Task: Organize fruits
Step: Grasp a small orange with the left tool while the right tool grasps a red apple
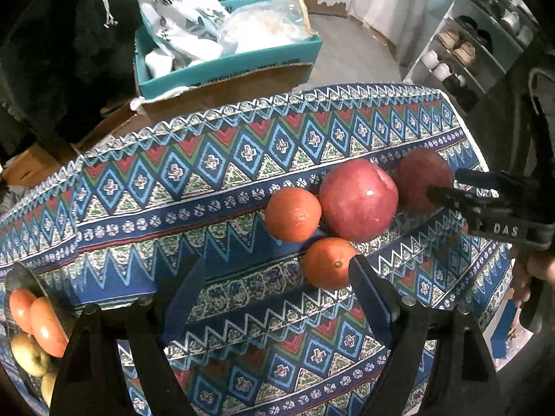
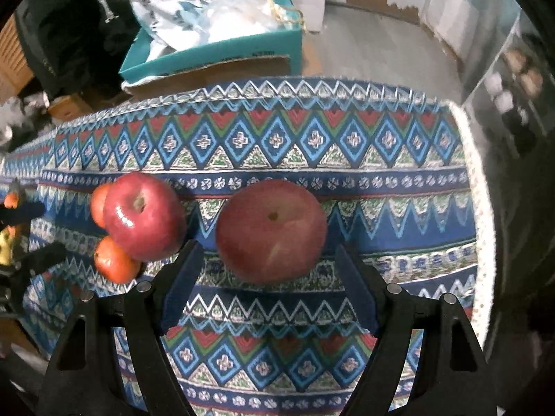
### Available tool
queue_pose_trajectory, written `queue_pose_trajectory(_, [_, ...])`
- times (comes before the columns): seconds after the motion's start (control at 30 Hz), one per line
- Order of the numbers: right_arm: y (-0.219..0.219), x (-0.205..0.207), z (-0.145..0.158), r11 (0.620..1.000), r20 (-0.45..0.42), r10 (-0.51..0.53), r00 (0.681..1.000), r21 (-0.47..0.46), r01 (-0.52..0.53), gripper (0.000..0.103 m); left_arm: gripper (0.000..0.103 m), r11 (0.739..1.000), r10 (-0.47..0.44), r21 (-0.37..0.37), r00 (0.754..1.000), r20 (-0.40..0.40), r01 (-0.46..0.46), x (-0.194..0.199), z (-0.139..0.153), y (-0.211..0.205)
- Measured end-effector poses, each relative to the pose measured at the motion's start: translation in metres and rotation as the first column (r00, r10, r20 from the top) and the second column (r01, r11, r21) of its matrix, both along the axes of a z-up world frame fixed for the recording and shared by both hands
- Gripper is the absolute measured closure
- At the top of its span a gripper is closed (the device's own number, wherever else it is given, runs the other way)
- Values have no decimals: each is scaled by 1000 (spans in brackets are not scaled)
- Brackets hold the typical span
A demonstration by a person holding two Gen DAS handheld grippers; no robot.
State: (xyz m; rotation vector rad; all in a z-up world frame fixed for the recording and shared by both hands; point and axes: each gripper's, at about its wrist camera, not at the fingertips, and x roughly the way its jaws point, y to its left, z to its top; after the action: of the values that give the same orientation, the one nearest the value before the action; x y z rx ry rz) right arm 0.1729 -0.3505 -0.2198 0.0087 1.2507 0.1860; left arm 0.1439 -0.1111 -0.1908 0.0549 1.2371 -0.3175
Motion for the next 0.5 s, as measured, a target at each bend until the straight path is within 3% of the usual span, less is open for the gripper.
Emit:
queue_pose_trajectory(0.17, [-4, 9, -12, 999, -18, -23, 1000, 43, 24, 24, 18, 1000, -7, -17, 1000, -29, 7, 3, -12, -6])
queue_pose_trajectory(0.5, [9, 15, -28, 1000, -16, -2, 1000, 3, 2, 27, 18, 998, -50, -53, 996, -74, 46, 6, -28, -22])
